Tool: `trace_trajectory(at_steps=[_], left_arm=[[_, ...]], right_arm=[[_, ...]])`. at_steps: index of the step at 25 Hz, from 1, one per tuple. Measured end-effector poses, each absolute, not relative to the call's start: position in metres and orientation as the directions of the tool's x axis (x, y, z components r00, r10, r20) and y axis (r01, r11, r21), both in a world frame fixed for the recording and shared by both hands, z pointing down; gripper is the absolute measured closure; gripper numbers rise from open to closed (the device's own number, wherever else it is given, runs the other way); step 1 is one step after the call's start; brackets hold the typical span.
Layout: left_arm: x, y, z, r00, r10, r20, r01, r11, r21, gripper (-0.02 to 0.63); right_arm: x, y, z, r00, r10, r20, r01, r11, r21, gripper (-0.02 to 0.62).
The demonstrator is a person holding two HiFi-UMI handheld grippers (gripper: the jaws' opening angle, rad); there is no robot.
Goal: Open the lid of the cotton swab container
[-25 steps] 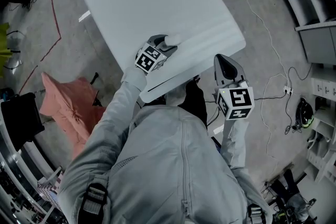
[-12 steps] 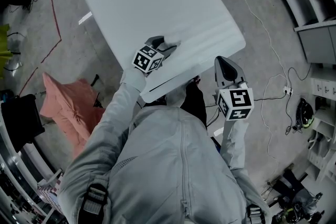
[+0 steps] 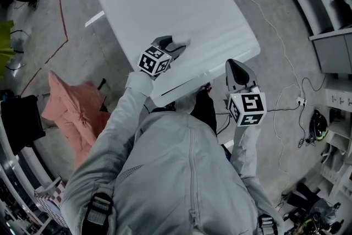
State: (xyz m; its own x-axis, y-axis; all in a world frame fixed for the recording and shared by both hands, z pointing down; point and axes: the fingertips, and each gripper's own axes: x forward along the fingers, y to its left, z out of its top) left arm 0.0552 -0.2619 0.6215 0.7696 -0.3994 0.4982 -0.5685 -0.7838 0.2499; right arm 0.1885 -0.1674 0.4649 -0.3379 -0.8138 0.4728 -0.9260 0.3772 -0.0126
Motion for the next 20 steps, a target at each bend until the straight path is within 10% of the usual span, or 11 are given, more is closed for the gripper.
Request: trace_trajectory(at_steps=[20], left_arm=[[0.012,-0.240,0.512,0.767,-0.530,0.361,-0.599,-0.794,0.107,0.367]], right_arm=[[0.151,-0.150,0.433,-0.361,-0.845,0.395,-0.917,0.398,0.014,0.560]])
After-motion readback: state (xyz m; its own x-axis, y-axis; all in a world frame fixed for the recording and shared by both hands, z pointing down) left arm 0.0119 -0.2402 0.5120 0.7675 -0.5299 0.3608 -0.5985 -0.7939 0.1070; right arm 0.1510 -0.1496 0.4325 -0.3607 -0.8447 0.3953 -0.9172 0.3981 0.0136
